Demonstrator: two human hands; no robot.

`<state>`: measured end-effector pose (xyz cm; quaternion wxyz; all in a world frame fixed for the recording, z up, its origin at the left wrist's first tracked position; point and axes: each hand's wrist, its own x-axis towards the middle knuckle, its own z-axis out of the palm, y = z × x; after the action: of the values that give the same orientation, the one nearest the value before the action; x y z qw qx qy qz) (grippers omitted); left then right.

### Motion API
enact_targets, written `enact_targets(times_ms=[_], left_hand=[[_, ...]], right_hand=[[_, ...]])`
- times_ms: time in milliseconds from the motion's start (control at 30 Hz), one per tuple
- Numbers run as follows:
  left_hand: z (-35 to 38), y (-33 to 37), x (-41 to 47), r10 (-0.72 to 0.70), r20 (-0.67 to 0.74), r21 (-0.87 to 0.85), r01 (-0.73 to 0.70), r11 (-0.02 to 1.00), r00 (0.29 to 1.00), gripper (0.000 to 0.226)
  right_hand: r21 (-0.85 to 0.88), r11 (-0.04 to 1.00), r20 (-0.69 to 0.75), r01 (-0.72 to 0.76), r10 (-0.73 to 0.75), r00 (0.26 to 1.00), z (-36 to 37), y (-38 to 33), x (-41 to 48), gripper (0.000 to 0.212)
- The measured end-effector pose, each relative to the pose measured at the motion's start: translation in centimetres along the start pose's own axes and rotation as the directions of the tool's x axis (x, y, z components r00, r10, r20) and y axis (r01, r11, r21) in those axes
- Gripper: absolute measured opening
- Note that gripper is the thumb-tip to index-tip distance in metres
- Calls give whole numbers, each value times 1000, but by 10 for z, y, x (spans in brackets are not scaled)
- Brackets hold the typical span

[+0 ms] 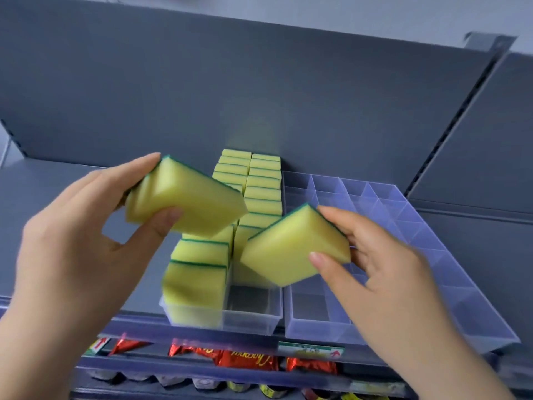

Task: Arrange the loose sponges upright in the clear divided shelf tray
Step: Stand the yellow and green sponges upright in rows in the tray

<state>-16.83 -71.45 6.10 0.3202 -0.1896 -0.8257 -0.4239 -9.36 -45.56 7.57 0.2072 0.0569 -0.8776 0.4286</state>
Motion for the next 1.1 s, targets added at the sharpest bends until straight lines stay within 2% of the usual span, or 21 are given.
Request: enact_targets(times_ms=[200, 300, 400, 567, 667, 767, 933, 1100], left_hand=[[-7, 0, -3, -40, 30, -40, 41, 998, 999, 50], [-21, 1, -3, -23, 124, 60, 16, 998, 992, 42], [-28, 1, -4, -44, 124, 72, 36, 997, 991, 40], [-25, -3, -11, -64, 102, 34, 61, 998, 993, 44], [-19, -6, -14, -37, 12, -17, 37, 999, 999, 50], [-18, -8, -16, -23, -25, -32, 22, 999, 999, 54], [-18, -5, -18, 7, -48, -58, -10, 998, 999, 48], [-19, 3, -18, 62, -39, -11, -63, 998, 997, 44]], right_hand=[[-94, 996, 105, 6, 4, 994, 12, -9, 4, 44], [-115, 993, 172, 20, 0, 985, 21, -11, 8, 47], [-130, 989, 197, 70, -44, 979, 31, -11, 12, 46], [-169, 975, 148, 143, -119, 982, 38, -8, 14, 44], [-223, 960, 182, 168, -129, 975, 42, -6, 14, 43], [-315, 917, 155, 245, -205, 966, 50, -2, 13, 41], [-381, 878, 111, 291, -269, 957, 63, 8, 10, 41], [-437, 844, 88, 311, -304, 949, 67, 15, 6, 41]])
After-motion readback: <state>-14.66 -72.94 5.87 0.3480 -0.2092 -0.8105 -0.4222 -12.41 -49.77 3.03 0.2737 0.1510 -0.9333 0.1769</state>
